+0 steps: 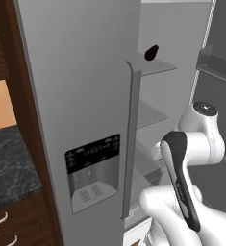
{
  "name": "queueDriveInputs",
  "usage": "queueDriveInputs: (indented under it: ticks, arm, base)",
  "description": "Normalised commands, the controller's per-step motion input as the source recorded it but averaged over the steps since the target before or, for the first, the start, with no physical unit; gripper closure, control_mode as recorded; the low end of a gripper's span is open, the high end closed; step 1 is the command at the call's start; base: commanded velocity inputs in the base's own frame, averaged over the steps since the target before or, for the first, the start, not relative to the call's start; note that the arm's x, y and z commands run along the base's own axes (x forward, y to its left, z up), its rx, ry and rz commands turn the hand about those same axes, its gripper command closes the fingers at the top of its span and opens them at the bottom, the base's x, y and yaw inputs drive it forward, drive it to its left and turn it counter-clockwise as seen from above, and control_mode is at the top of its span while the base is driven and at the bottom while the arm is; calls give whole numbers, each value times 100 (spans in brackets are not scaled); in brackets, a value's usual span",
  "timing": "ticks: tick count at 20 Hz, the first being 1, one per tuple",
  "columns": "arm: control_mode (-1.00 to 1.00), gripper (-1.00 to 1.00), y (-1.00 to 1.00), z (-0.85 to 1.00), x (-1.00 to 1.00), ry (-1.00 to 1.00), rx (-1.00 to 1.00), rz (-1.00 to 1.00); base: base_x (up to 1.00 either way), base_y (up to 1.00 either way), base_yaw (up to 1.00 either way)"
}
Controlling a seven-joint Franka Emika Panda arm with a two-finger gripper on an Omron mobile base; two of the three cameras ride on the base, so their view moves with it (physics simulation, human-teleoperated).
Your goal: Place one avocado and one chicken drumstick in each tupperware on the nearby counter, to pack two identical lunches.
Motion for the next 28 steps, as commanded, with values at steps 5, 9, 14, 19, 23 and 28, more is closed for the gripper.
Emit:
queueDriveInputs:
  ticks: [5,9,14,19,23,28]
  arm:
    - [100,-100,0,0,0,0,0,0]
    - [100,-100,0,0,0,0,0,0]
    - [-100,-100,0,0,1,-7,0,0]
    - [-100,-100,0,49,4,-25,0,0]
    - [-100,-100,0,64,0,-31,0,-5]
    - [-100,-100,-1,60,8,-21,7,-18]
  base:
    - [0,-38,0]
    - [8,-8,0]
    - [1,0,0]
    - [0,0,0]
    - [0,0,0]
    - [0,0,0]
